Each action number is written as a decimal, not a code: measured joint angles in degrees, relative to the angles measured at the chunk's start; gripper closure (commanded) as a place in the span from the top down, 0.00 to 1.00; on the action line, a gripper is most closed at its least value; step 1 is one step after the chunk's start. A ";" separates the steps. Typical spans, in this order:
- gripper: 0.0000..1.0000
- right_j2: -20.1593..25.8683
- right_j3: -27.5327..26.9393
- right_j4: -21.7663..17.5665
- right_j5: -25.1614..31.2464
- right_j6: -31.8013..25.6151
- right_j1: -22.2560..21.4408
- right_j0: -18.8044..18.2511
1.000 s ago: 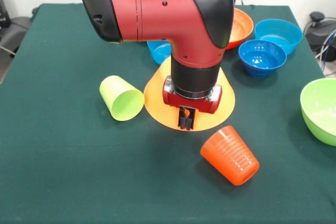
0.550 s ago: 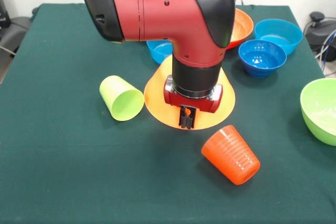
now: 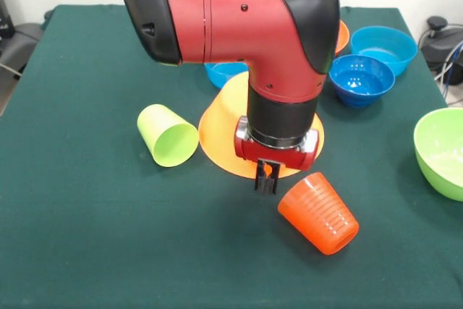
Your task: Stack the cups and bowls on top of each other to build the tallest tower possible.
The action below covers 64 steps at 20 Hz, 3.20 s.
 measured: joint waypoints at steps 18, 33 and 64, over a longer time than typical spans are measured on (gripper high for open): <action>0.00 -1.07 -0.78 5.56 0.45 0.00 -6.07 1.99; 0.00 -5.86 11.08 9.79 0.44 0.00 -16.12 5.29; 0.00 -10.02 33.43 9.75 -7.39 0.00 -22.45 1.38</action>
